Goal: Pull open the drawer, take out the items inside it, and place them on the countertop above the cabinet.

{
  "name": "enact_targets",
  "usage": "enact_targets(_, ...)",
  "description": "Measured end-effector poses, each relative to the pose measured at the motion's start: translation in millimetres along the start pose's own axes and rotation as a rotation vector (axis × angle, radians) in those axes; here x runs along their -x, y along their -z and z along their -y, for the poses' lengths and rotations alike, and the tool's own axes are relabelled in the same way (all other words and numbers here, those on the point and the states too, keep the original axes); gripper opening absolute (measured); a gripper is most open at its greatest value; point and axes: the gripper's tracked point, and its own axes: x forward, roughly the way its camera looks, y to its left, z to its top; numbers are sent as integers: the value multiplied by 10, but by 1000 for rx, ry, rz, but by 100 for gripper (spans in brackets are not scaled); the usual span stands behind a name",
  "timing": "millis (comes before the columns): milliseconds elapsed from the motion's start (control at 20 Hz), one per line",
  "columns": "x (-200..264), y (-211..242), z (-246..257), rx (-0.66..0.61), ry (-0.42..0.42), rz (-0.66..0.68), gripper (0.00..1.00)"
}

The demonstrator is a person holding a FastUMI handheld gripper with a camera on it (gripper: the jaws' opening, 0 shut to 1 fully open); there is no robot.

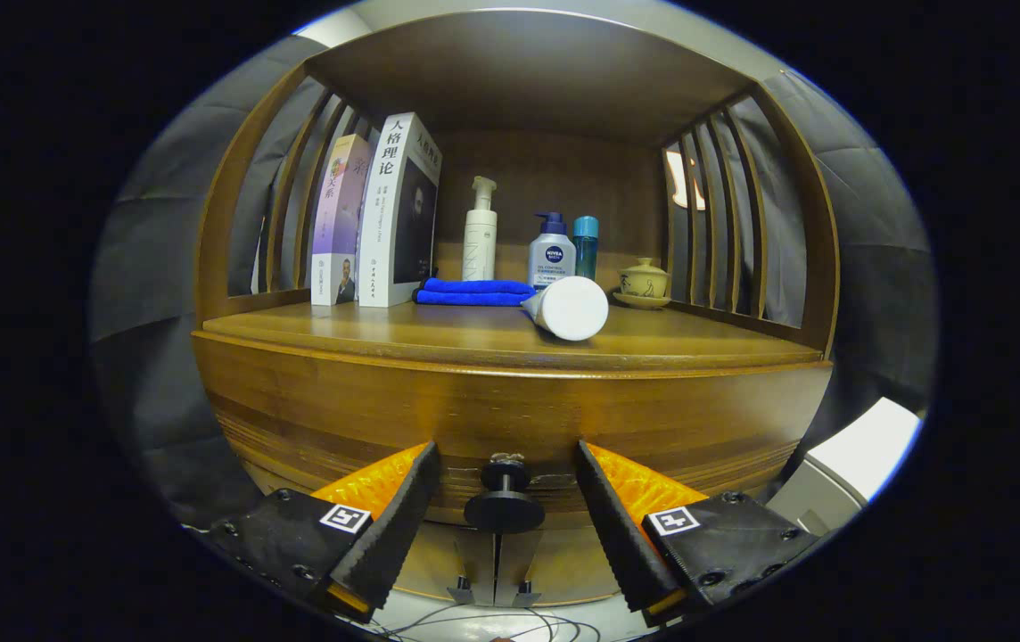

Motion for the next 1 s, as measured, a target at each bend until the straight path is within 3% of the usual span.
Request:
enact_targets(250, 282, -158, 9, 48, 10, 2, 97)
enact_targets(650, 1225, -810, -47, 94, 52, 91, 97)
enact_targets(1000, 1850, -1069, -58, 77, 102, 139, 97)
